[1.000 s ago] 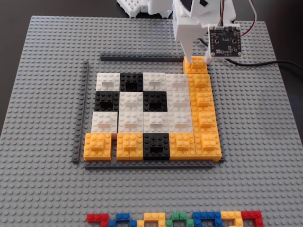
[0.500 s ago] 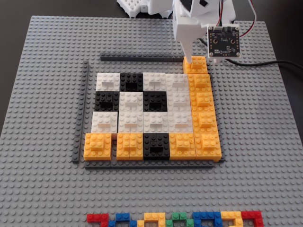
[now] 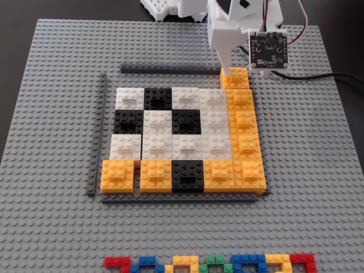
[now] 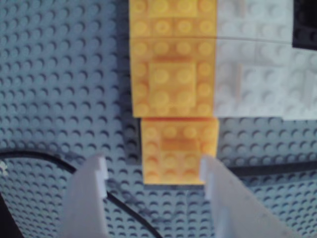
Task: Grab the cube and place it into the grid
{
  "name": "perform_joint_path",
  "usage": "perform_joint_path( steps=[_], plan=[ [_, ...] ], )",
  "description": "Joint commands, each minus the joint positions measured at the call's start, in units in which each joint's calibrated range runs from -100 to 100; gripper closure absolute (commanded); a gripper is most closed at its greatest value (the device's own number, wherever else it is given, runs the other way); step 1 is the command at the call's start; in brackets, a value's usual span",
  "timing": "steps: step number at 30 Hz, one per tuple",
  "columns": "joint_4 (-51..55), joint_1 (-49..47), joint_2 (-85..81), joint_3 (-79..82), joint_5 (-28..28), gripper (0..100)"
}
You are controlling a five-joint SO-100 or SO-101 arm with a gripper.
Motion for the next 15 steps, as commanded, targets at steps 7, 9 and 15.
perform_joint_path(
  steps=[7, 9, 15],
  plan=[
    [0.07, 0.47, -2.31, -1.33, -0.24, 77],
    [0.51, 0.47, -2.57, -2.24, -0.24, 77],
    [0.95, 0.91, -3.60, -3.60, -0.15, 77]
  ],
)
